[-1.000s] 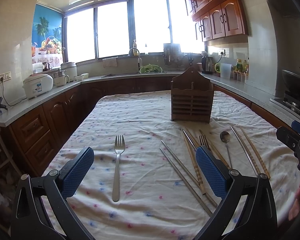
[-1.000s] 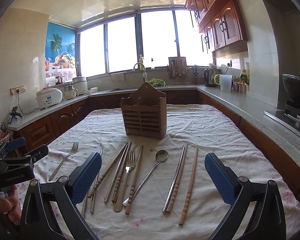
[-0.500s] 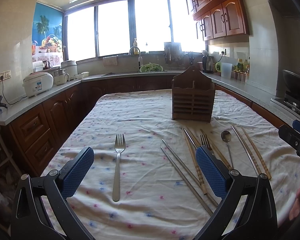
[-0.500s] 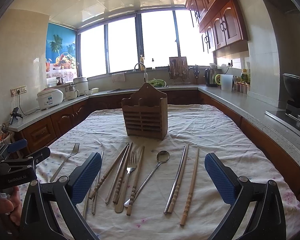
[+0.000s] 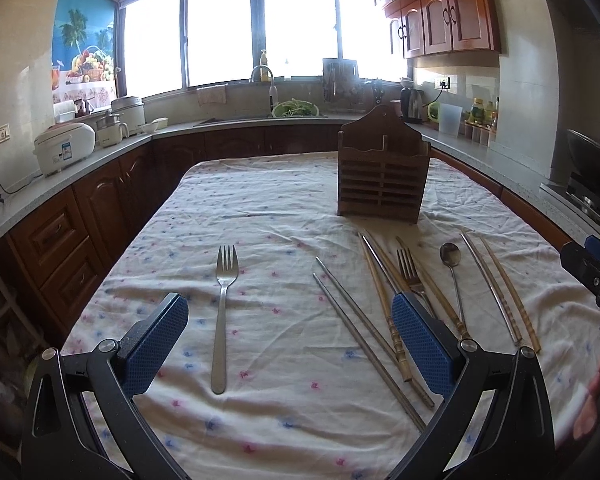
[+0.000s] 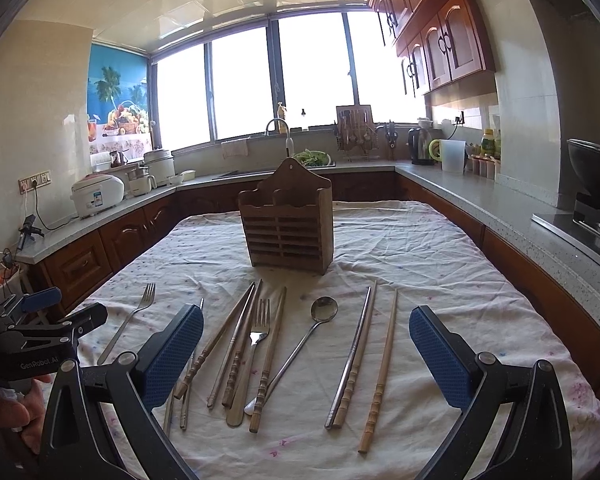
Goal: Organize utensils
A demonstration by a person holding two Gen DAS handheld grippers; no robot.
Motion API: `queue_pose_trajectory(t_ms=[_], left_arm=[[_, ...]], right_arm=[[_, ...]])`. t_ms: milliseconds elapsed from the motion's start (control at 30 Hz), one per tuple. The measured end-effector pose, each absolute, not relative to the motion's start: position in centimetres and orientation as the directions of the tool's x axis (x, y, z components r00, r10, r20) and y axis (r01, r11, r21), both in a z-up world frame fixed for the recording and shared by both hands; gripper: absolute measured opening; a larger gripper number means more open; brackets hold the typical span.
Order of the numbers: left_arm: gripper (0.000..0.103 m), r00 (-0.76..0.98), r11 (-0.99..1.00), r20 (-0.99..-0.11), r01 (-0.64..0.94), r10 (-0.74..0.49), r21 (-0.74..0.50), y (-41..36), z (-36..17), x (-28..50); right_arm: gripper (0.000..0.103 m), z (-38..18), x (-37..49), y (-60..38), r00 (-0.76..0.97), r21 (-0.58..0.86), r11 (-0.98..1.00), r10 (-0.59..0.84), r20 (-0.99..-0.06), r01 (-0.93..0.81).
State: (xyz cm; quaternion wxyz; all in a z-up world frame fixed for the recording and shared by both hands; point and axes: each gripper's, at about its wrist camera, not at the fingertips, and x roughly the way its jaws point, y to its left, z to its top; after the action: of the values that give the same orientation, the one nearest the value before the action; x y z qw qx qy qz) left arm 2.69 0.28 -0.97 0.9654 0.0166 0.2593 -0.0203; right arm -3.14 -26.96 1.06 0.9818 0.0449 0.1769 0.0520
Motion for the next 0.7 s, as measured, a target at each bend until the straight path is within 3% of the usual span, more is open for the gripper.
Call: queue_pose_trajectory(t_ms=[233,433,700], left_arm=[[0.102,0.81,0.997,-0.581,0.077,-0.079,-0.029,0.6,-1.4,5.4],[0.09,0.751,0.989,-0.645,0.103,-0.146,-0.104,0.8,-1.8,8.4],[0.072,0.678,0.979,-0.706,0.137,-0.204,-0.152,0.5,-2.6,12.3]], right_arm=[[0.103,0.7,-1.3,-27.9,0.908,0.133,0.988,0.125,-0.4,-0.077],[0.102,0.4,1.2,-29.3,0.884,0.184,0.981,0.143,-0.445,-0.066],[0.064,-0.4,5.6,-30.3,0.826,0.238,0.97,0.177,-0.534,-0.054]])
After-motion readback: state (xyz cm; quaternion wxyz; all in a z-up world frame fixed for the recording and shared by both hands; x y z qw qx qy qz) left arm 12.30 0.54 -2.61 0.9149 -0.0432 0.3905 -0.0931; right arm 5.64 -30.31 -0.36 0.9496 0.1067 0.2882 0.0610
